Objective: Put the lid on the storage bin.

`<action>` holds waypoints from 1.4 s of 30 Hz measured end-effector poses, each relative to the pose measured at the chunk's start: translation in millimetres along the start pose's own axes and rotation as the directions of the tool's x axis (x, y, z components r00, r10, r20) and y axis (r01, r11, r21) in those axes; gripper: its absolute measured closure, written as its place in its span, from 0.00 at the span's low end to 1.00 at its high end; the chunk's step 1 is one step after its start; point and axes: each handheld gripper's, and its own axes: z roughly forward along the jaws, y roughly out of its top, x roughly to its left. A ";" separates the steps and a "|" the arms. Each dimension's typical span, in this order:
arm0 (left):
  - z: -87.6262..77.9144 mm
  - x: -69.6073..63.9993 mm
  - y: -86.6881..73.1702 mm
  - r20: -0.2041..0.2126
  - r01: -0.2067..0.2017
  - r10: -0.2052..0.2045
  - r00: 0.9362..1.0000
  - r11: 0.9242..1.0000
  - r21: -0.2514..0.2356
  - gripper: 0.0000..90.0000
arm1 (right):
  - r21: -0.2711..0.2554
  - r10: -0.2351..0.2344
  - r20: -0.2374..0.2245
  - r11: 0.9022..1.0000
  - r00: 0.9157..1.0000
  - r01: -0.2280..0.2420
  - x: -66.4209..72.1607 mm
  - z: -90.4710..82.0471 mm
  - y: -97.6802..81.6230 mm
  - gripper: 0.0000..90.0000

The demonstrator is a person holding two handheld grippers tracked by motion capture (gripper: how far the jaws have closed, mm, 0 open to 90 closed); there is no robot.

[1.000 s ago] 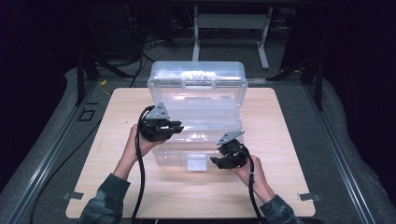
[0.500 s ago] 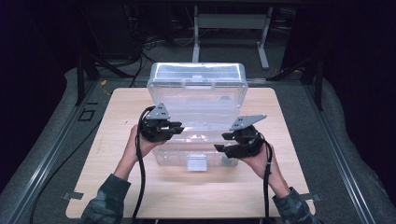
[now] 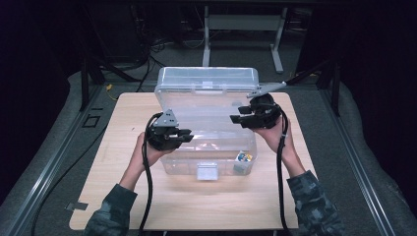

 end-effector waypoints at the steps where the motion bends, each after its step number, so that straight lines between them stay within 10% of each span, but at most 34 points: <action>1: 0.1 0.0 0.1 0.002 0.000 0.000 1.000 1.000 0.002 0.84 | -0.014 0.014 -0.006 1.000 1.000 -0.014 -3.4 2.2 2.2 0.67; 12: -1.2 -3.2 -2.2 0.002 0.013 -0.013 1.000 1.000 0.007 0.80 | -0.062 0.071 0.067 0.996 0.995 -0.067 -18.1 4.4 14.1 0.90; 25: -10.2 -13.7 -9.4 0.000 0.040 -0.040 0.999 0.999 -0.002 0.59 | -0.038 0.068 0.052 0.997 0.996 -0.066 -11.6 6.3 2.6 0.91; 42: -77.1 -23.1 -44.8 -0.101 0.165 -0.177 0.979 0.980 -0.112 0.16 | -0.051 0.091 0.039 0.995 0.995 -0.089 -2.8 4.4 -15.0 0.91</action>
